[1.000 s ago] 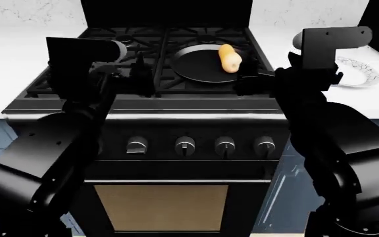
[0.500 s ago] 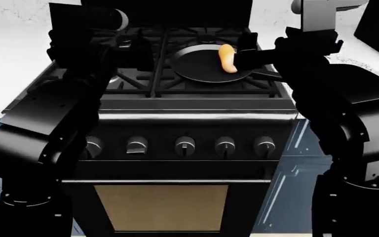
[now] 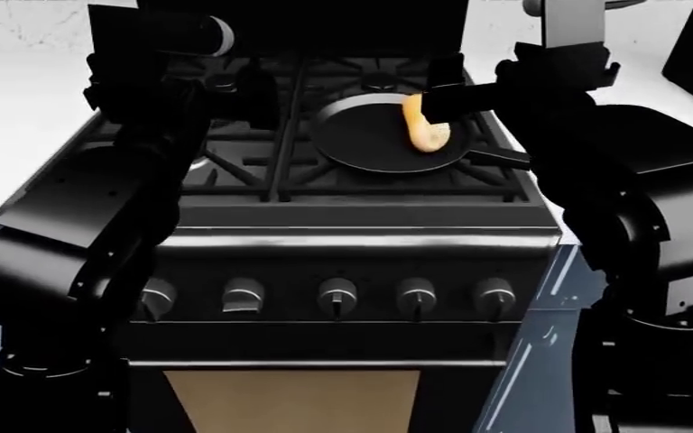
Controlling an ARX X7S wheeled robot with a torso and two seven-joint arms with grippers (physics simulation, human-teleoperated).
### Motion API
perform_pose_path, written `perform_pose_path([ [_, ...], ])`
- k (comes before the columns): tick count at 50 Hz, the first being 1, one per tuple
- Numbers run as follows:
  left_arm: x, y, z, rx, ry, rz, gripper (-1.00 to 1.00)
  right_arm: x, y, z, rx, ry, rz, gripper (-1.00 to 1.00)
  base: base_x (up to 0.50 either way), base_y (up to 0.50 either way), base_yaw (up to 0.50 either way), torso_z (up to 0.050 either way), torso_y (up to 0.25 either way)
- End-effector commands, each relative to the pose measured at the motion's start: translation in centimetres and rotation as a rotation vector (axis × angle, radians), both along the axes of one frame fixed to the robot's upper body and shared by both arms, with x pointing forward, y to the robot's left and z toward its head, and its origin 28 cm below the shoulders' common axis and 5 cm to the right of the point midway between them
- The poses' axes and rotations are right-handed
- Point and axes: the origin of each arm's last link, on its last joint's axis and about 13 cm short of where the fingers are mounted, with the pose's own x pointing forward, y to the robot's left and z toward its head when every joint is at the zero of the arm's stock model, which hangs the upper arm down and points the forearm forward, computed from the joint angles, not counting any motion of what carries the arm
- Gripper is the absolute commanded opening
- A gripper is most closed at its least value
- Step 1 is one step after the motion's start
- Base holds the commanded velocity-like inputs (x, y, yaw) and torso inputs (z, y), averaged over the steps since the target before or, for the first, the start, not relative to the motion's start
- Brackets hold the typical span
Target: Pick the squash from the pan and place it on the plate.
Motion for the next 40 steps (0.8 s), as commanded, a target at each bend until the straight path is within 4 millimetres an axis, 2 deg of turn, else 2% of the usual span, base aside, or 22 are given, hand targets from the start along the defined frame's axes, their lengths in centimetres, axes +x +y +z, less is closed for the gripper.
perform_pose_path([
  [1,-0.13,0.02,-0.09,-0.002,0.002,-0.002,1.0,0.14,0.09,0.06,-0.008,-0.003,0.002,1.0,0.25,0.0,0.0,0.0,0.0],
  [40,0.09,-0.27,0.07,0.003,0.001,-0.017,1.0,0.06,0.07,0.36,-0.013,-0.003,0.003,1.0,0.24,0.0,0.0,0.0,0.0],
])
